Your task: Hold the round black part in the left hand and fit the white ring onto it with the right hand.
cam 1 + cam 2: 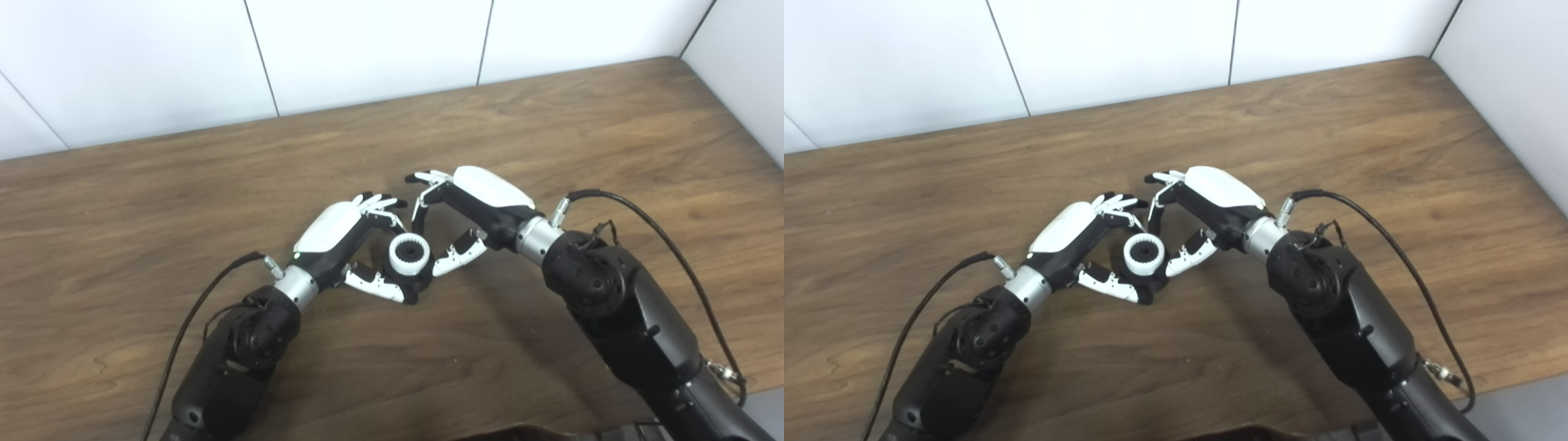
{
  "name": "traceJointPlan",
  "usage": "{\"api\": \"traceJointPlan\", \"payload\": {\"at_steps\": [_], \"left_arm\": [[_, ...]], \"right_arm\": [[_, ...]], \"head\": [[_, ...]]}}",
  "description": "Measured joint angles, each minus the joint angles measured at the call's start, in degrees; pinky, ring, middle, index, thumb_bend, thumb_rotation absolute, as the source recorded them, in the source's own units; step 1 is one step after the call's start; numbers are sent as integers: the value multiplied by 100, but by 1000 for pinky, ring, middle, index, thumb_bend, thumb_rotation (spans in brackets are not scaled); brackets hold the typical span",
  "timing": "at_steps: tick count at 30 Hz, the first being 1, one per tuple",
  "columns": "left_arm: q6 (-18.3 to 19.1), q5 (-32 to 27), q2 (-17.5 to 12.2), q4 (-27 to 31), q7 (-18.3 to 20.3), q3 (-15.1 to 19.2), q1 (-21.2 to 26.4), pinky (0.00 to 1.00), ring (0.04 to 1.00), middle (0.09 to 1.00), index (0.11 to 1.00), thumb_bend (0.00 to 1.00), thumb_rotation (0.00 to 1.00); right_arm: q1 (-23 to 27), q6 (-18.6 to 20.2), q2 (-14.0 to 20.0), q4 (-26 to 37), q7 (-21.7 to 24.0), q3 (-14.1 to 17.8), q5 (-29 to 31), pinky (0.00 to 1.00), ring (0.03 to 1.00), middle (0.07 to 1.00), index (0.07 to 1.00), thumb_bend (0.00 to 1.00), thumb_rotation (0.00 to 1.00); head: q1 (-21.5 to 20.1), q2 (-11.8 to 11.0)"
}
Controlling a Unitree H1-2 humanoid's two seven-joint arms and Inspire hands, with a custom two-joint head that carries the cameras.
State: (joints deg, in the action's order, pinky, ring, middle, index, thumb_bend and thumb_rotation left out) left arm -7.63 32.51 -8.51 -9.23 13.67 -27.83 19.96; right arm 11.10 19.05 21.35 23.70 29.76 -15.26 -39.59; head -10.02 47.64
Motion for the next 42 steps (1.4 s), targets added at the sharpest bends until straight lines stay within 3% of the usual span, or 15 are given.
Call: {"api": "traceJointPlan", "payload": {"at_steps": [33,34,36,42], "left_arm": [[-14,-7,-4,-1,0,11,0,1000,968,910,479,515,45],[-15,-7,-4,-1,0,11,0,1000,969,910,479,516,46],[-17,-7,-4,-1,0,12,0,1000,967,908,479,516,46],[-18,-20,-3,-1,1,12,0,1000,967,907,479,516,46]], "right_arm": [[29,303,9,111,189,-50,-84,929,995,972,496,516,157],[29,307,9,113,197,-50,-84,926,994,972,569,658,213],[31,321,10,116,217,-50,-85,917,994,972,629,774,258],[28,413,26,115,358,-104,-130,904,1000,981,677,852,290]], "head": [[-9,-26],[-9,-26],[-9,-26],[-18,-44]]}}
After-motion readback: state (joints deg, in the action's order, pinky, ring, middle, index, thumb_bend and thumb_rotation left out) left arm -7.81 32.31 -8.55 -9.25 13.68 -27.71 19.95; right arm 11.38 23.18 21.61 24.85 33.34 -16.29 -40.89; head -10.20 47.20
